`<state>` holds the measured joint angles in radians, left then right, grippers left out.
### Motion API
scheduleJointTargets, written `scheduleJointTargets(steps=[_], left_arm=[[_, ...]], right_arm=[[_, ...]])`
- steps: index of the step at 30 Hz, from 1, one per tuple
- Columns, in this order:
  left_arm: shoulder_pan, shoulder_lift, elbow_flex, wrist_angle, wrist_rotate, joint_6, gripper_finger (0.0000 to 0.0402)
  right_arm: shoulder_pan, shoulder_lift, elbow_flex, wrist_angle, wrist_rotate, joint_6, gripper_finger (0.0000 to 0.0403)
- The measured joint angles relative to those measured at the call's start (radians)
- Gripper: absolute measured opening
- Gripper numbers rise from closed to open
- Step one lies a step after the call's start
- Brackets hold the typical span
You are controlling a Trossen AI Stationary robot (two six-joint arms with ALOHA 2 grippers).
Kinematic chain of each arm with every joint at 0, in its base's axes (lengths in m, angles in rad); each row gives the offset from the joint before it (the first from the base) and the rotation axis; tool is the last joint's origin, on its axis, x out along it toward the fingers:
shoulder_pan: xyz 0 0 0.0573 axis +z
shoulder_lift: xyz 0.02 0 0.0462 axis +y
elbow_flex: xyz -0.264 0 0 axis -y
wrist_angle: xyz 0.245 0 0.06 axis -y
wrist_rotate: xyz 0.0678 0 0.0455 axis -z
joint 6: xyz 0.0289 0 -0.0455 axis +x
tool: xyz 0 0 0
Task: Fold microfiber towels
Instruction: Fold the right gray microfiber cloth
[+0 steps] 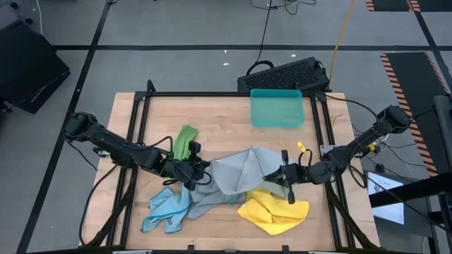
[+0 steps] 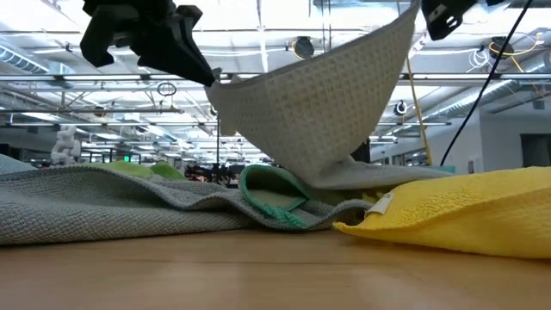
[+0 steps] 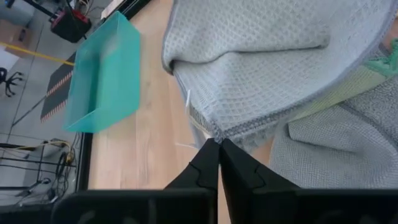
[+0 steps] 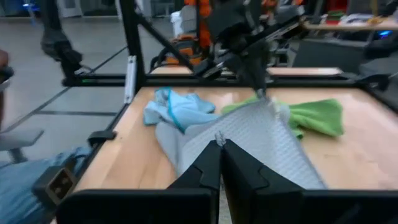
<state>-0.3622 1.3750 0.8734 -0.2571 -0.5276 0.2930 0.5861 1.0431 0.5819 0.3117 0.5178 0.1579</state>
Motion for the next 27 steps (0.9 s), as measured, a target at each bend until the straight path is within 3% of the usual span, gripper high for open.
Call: scheduleJointTargets(steps=[4,10,16,23,27], left_arm=[[-0.006,-0.004,0.0,0.01,-0.054,-0.002,0.0007],[-0.092,-0.082,0.0,0.146,-0.114,0.026,0.0004],[-0.174,-0.143,0.001,0.182,-0.152,0.024,0.0011],[-0.23,-0.169,0.001,0.255,-0.163,0.026,0.001],[-0.232,-0.168,0.001,0.265,-0.276,0.037,0.0012]], right_arm=[[0.012,0.0,0.0,0.064,0.06,-0.051,0.0004],[0.019,0.0,0.0,0.175,0.065,-0.122,0.0004],[0.018,0.008,0.0,0.144,0.068,-0.108,0.0004],[0.017,0.029,0.0,0.122,0.165,-0.094,0.0004],[0.017,0.029,0.0,0.108,0.166,-0.095,0.0004]])
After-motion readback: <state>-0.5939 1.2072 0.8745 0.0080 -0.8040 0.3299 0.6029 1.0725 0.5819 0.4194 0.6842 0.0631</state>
